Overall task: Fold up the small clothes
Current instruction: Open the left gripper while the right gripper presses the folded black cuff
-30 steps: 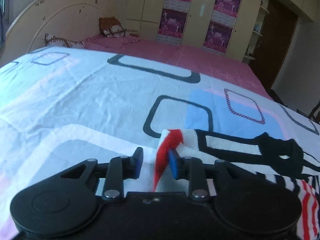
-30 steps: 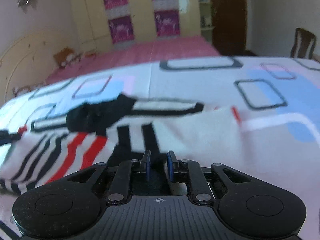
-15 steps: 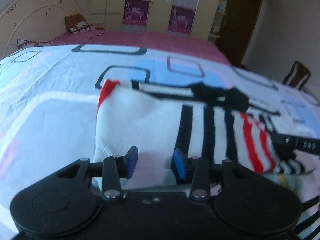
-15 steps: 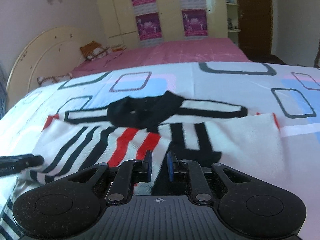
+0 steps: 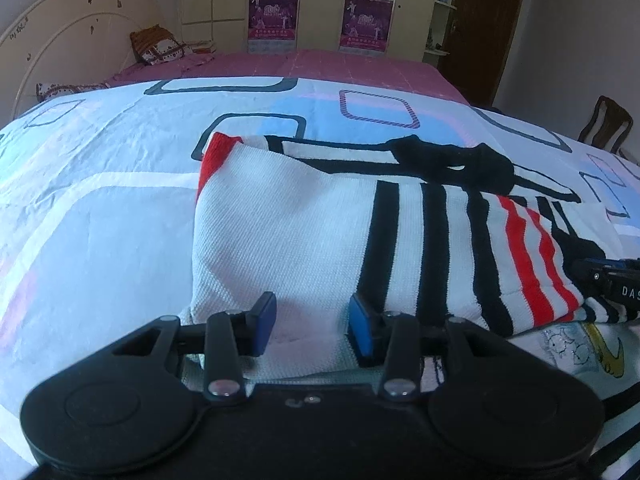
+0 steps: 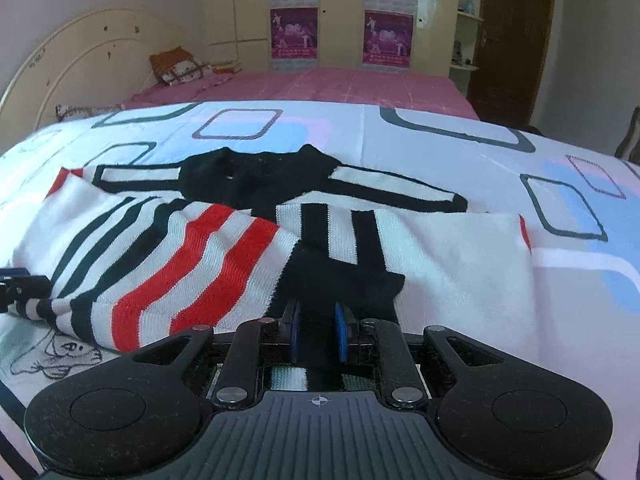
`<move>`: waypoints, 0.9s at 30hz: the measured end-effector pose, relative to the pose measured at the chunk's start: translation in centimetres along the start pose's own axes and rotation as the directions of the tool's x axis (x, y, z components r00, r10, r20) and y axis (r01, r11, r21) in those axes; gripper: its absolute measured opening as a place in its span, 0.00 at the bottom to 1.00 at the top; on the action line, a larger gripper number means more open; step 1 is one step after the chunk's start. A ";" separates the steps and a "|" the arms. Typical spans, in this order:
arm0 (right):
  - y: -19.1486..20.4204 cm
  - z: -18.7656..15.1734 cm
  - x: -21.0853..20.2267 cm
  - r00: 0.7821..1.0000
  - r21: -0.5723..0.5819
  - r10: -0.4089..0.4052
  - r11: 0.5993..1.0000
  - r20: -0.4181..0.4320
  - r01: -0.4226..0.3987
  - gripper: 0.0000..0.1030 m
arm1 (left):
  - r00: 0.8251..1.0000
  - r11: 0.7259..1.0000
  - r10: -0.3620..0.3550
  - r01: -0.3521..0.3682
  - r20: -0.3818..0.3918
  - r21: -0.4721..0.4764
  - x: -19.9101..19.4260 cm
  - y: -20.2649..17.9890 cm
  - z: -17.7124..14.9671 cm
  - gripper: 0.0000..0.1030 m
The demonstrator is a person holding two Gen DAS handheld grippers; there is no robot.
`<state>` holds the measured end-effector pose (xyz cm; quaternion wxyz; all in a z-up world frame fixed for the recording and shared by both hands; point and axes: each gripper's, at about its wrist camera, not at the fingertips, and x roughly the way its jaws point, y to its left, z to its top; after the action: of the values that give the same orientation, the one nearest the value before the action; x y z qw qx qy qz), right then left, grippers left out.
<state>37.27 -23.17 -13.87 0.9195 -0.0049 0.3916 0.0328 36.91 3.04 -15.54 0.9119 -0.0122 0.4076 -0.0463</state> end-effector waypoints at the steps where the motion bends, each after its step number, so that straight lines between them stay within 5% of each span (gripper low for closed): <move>1: 0.1 0.0 0.0 1.000 -0.007 -0.001 1.000 0.000 0.001 0.16 | 1.000 1.000 0.004 -0.004 0.000 0.001 0.0 -0.1 0.0 0.40; 12: -0.9 -0.1 -1.5 0.999 -0.015 0.053 0.998 -0.003 -0.053 0.20 | 0.998 0.998 0.067 -0.067 -0.020 0.013 0.0 -1.2 0.4 0.40; 17: -1.2 -0.6 -1.9 0.998 -0.042 0.059 0.997 -0.012 -0.059 0.35 | 0.994 0.994 0.109 -0.108 -0.023 0.033 0.0 -1.9 0.4 0.40; 27: -2.5 -1.3 -5.0 0.988 0.020 0.154 0.988 0.015 -0.154 0.36 | 0.993 0.993 0.114 -0.114 -0.005 0.028 -3.1 -3.2 0.2 0.47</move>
<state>33.04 -25.98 -11.19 0.9168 0.0355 0.3850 0.0996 34.76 0.19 -12.87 0.9119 0.0238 0.4098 0.0004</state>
